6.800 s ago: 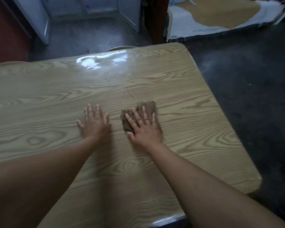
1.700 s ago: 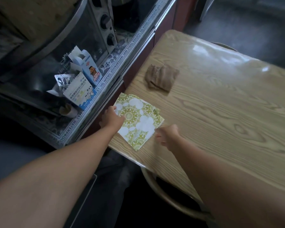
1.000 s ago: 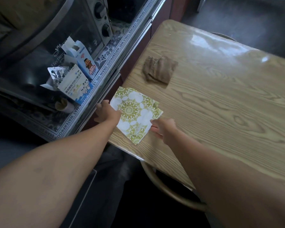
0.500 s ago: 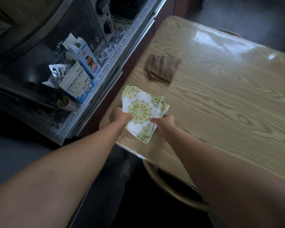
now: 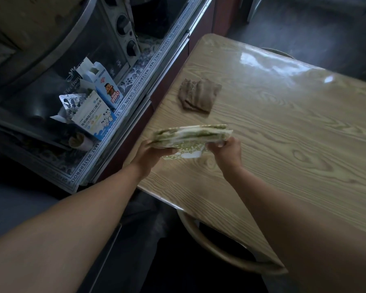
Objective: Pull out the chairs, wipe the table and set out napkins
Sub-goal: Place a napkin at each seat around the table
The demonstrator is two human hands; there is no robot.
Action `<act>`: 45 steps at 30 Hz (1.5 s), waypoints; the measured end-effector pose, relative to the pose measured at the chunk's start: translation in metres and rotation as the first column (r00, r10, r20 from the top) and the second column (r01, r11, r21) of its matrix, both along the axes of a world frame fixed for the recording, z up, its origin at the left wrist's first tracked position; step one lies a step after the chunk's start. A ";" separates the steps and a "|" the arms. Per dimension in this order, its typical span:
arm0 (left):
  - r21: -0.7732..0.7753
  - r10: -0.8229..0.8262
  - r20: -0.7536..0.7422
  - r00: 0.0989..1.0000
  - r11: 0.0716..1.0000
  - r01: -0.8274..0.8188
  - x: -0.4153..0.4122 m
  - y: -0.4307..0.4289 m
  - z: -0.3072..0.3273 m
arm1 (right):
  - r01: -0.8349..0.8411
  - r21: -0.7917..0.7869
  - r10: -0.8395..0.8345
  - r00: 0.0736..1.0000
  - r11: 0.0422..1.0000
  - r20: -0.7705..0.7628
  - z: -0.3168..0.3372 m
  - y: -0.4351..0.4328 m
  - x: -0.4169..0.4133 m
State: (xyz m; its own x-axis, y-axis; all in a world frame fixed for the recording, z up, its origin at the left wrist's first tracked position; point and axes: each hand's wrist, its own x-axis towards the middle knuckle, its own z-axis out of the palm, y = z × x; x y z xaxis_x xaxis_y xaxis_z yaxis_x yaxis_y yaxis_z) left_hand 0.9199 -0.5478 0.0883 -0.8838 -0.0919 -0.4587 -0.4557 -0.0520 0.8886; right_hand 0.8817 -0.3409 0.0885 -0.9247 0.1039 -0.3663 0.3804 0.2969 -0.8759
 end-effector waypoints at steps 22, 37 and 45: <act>-0.051 0.091 0.194 0.977 0.995 -0.083 -0.013 0.026 -0.001 | 0.115 -0.102 -0.081 0.952 0.988 0.295 0.014 0.026 0.003; 0.030 0.034 0.476 0.879 0.998 -0.055 0.004 0.039 -0.027 | 0.360 -0.022 -0.275 0.748 0.932 0.604 -0.011 0.049 0.031; 0.033 0.061 0.458 0.887 0.996 -0.086 0.002 0.040 -0.035 | 0.288 0.172 -0.336 0.804 0.942 0.491 -0.020 0.059 0.035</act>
State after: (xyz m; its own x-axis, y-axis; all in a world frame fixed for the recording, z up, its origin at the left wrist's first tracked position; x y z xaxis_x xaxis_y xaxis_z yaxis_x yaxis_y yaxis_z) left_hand 0.9217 -0.5075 0.0534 -0.5680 -0.1138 -0.8151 -0.8029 -0.1407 0.5792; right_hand 0.9170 -0.2818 0.0682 -0.5226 0.4072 -0.7490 0.8471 0.1492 -0.5100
